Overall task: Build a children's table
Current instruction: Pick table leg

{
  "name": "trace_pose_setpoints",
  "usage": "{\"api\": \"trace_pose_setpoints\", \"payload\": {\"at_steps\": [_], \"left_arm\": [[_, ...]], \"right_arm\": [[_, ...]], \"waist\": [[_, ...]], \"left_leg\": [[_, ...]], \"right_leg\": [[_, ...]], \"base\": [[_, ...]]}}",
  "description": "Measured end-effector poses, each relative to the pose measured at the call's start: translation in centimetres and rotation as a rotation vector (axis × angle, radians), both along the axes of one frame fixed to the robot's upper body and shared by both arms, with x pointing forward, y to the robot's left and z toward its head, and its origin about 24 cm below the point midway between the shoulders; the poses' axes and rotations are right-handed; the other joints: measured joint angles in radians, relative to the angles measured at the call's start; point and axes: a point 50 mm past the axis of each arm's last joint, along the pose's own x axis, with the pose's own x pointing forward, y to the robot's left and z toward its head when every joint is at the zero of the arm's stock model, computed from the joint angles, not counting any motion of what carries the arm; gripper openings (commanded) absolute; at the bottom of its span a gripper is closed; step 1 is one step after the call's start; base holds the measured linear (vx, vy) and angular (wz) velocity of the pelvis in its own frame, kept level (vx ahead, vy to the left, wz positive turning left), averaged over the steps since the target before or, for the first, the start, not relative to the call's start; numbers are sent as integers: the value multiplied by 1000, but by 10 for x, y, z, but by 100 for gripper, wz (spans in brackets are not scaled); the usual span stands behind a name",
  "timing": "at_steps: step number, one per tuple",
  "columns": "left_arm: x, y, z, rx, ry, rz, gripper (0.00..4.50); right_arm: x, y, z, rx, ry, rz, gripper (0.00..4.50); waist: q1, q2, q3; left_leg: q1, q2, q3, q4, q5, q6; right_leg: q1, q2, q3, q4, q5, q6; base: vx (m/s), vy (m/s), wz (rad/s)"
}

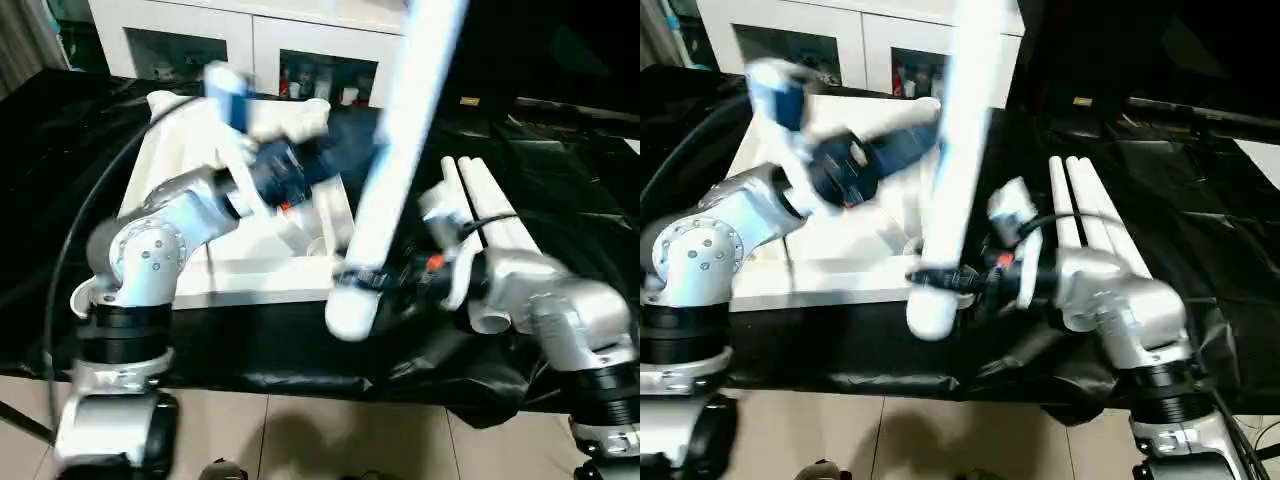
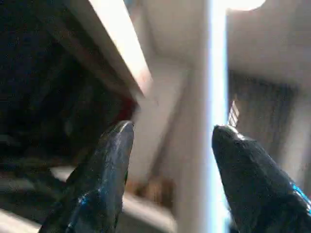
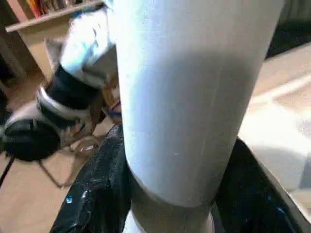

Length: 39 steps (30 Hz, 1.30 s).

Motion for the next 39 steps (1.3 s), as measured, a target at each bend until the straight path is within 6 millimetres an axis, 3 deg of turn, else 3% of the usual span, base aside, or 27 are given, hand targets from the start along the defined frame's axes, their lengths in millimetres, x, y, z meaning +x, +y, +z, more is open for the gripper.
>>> {"api": "trace_pose_setpoints", "payload": {"at_steps": [3,6,9,12,15,18,27,29,32,33,39], "left_arm": [[14,18,-6,-18,33,185,295],[25,28,-16,239,-51,390,295],[28,27,-27,447,-128,432,295],[24,26,-55,745,-206,316,295],[14,26,-93,933,-184,136,295],[6,25,-117,1022,-156,19,295],[13,28,-136,1132,-174,-74,255],[14,31,-135,1177,-194,-105,220],[16,32,-136,1216,-214,-133,211],[15,31,-137,1225,-220,-144,183],[14,32,-143,1276,-239,-176,139]], "right_arm": [[3,-7,7,31,-27,-68,185],[14,-13,13,48,-91,-236,185],[24,-19,12,21,-130,-369,185],[33,-23,2,-13,-129,-485,185],[39,-35,-13,-101,-85,-585,185],[37,-37,-21,-120,-52,-600,185],[30,-37,-36,-195,-39,-566,185],[29,-36,-39,-215,-41,-556,185],[28,-38,-39,-224,-47,-556,185],[28,-38,-39,-227,-46,-556,185],[25,-40,-45,-247,-36,-559,185]], "waist": [[-1,1,0],[-1,4,-1],[1,6,-2],[-1,14,-7],[-1,17,-8],[-2,19,-7],[-2,20,-7],[-3,22,-7],[-4,24,-8],[-4,24,-8],[-4,28,-6]], "left_leg": [[1,0,-1,0,0,0],[1,0,-2,0,0,0],[1,0,-2,0,0,0],[1,0,-1,0,0,0],[1,0,-1,-1,0,0],[0,0,0,-2,0,-1],[1,0,0,-2,0,-1],[1,0,-1,-2,0,-1],[2,0,-1,-2,0,-1],[2,0,-1,-2,0,-1],[2,0,0,-2,0,-1]], "right_leg": [[1,0,-1,0,0,1],[2,0,-2,-1,1,2],[2,-2,-3,-1,1,2],[2,-2,-3,-2,1,3],[2,-2,-3,-2,1,3],[1,-2,-3,-1,1,3],[2,-2,-3,-1,1,3],[2,-2,-3,-1,1,3],[2,-2,-2,-1,1,3],[2,-2,-2,-1,1,3],[2,-2,-2,-1,1,3]], "base": [[0,0,0],[0,0,0],[0,0,0],[0,0,0],[0,0,0],[0,0,0],[0,0,0],[0,0,0],[0,0,0],[0,0,0],[0,0,0]]}}
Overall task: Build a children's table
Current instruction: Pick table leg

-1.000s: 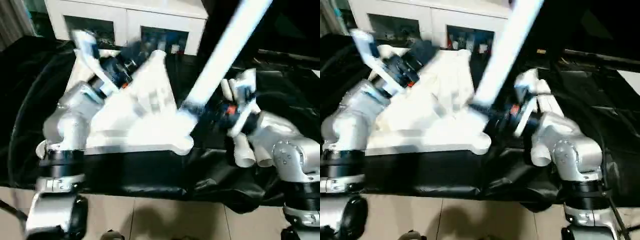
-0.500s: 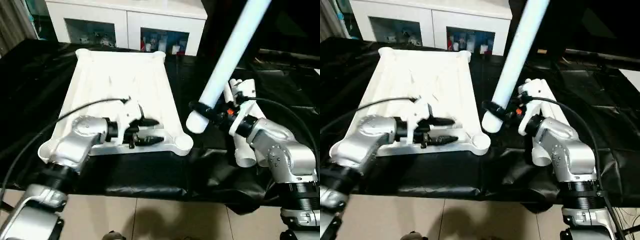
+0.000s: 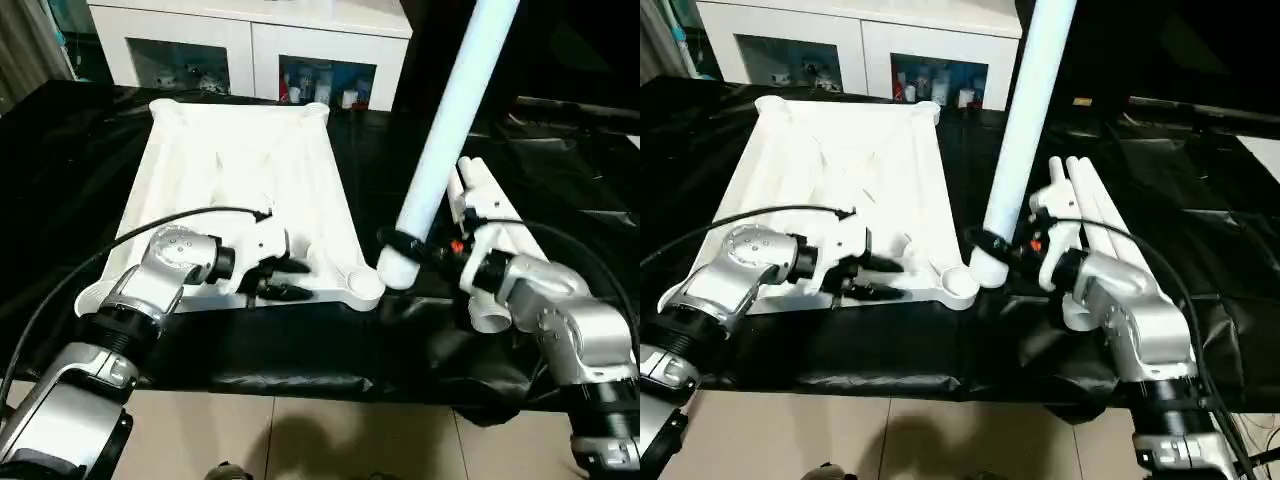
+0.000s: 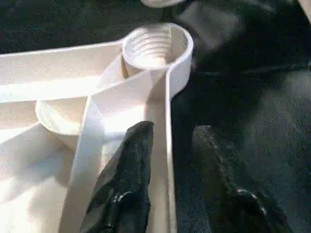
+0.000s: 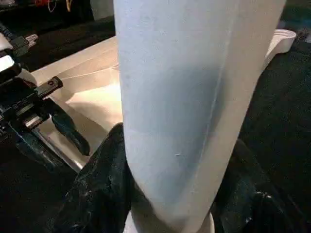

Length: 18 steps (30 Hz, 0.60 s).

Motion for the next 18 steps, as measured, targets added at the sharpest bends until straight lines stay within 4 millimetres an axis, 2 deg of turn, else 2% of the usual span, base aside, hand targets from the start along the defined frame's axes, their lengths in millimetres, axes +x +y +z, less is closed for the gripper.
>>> {"api": "trace_pose_setpoints", "payload": {"at_steps": [9,11,14,15,18], "left_arm": [[1,11,-9,85,13,3,76],[1,14,-9,99,12,4,44],[1,15,-9,100,11,6,31],[1,15,-9,100,10,5,5],[1,15,-9,96,14,5,5]], "right_arm": [[0,2,2,-4,-10,8,185],[0,2,2,-4,-10,8,185],[0,3,2,-2,-13,10,185],[0,3,2,1,-13,12,185],[-1,5,2,9,-10,28,185]], "waist": [[0,0,0],[0,0,0],[0,0,0],[0,0,0],[0,0,0]], "left_leg": [[1,0,0,0,0,0],[1,0,0,0,0,0],[1,0,0,0,0,0],[1,0,0,0,0,0],[1,0,0,0,0,0]], "right_leg": [[0,0,0,0,0,0],[0,0,0,0,0,0],[0,0,0,0,0,0],[0,0,0,0,0,0],[0,0,0,0,0,0]], "base": [[0,0,0],[0,0,0],[0,0,0],[0,0,0],[0,0,0]]}}
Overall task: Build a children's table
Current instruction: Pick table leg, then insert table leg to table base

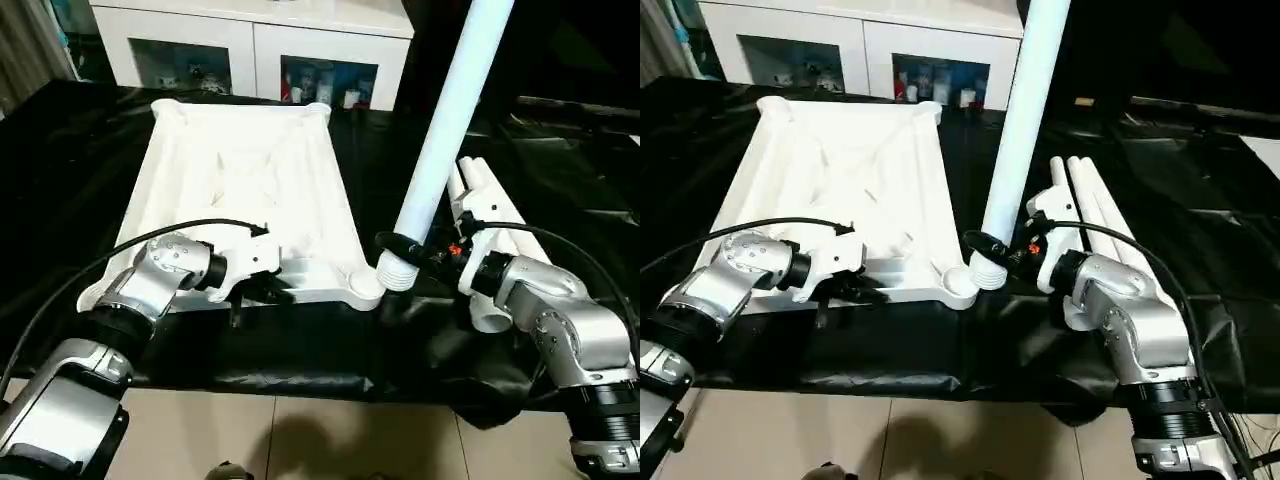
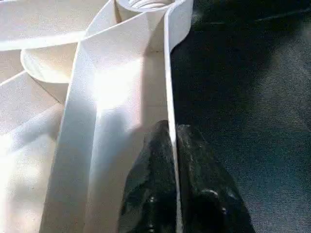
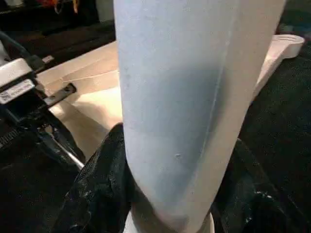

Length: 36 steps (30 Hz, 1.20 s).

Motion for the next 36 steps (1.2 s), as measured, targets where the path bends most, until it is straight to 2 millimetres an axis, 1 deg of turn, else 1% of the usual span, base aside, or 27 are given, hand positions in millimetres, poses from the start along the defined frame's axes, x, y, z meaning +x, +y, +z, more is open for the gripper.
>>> {"api": "trace_pose_setpoints", "payload": {"at_steps": [4,8,12,17,24,30,36], "left_arm": [[0,-1,-1,-5,-2,-3,0],[-4,-5,-6,-28,0,-1,0],[-9,-10,-8,-39,-4,-16,0],[-12,-15,-10,-44,1,-6,0],[-13,-20,-9,-44,0,0,0],[-14,-20,-9,-43,-1,-3,0],[-15,-17,-9,-45,10,16,0]], "right_arm": [[0,8,-9,-10,44,45,185],[5,14,-18,15,88,40,185],[10,14,-19,13,87,33,185],[15,13,-22,19,103,40,185],[15,9,-25,11,140,79,185],[17,8,-26,11,147,93,185],[19,11,-30,50,147,79,185]], "waist": [[0,2,-1],[0,14,-6],[2,20,-10],[0,20,-10],[1,19,-11],[1,19,-11],[-6,17,-12]], "left_leg": [[0,0,0,0,0,0],[0,0,0,0,0,0],[0,0,2,-1,0,1],[1,0,3,-2,0,1],[0,0,3,-3,0,1],[-1,0,4,-4,0,1],[0,0,4,-5,0,1]], "right_leg": [[0,0,0,0,0,0],[0,-1,1,-1,0,0],[0,-2,1,-3,-1,1],[0,-3,2,-3,-1,1],[0,-3,2,-4,-1,1],[0,-3,2,-6,-2,2],[0,-3,2,-6,-2,2]], "base": [[0,0,0],[0,0,0],[0,0,0],[0,0,0],[0,0,0],[0,0,0],[0,0,0]]}}
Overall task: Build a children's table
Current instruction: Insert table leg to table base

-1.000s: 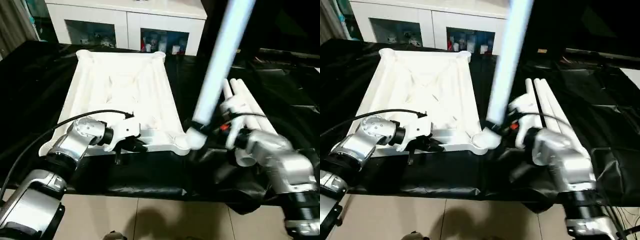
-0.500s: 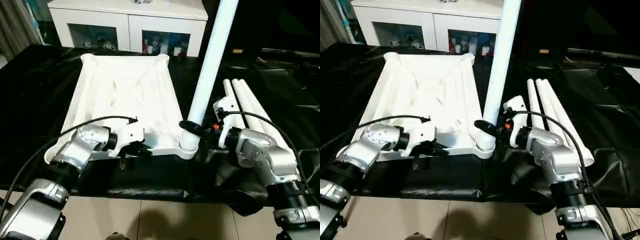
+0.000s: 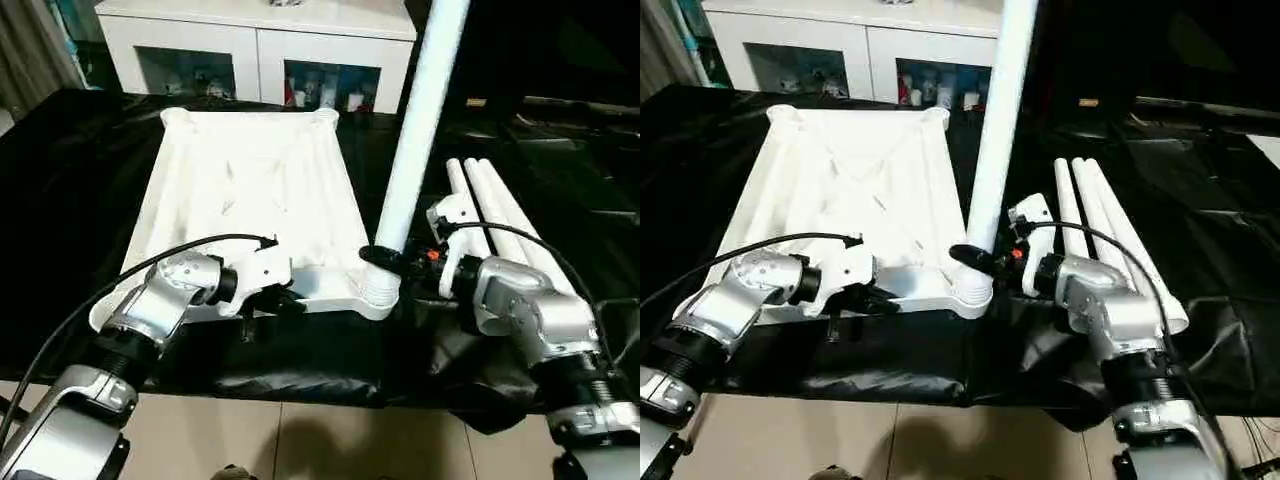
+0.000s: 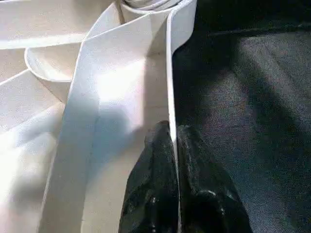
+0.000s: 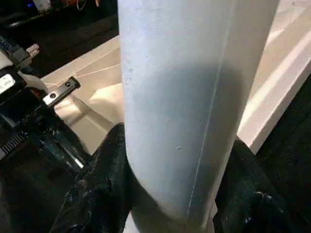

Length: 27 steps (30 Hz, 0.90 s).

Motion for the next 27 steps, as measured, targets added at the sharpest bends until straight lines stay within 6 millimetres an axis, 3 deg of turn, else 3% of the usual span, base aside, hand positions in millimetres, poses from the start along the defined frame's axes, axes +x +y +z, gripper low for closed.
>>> {"api": "trace_pose_setpoints", "payload": {"at_steps": [6,13,27], "left_arm": [[-2,0,0,-2,0,3,0],[-3,-2,-2,-8,4,4,0],[-3,-4,-3,-13,5,6,0]], "right_arm": [[-6,-5,-8,70,8,-44,185],[-15,-9,-19,151,1,-127,184],[-31,-7,-17,89,-79,-132,184]], "waist": [[0,-3,-3],[0,1,-7],[2,5,-8]], "left_leg": [[0,0,0,-2,0,0],[1,0,0,-3,-1,2],[1,-1,0,-7,-1,2]], "right_leg": [[0,0,0,-3,0,1],[4,0,0,-9,0,1],[5,0,0,-12,-1,2]], "base": [[0,0,0],[0,0,0],[0,0,0]]}}
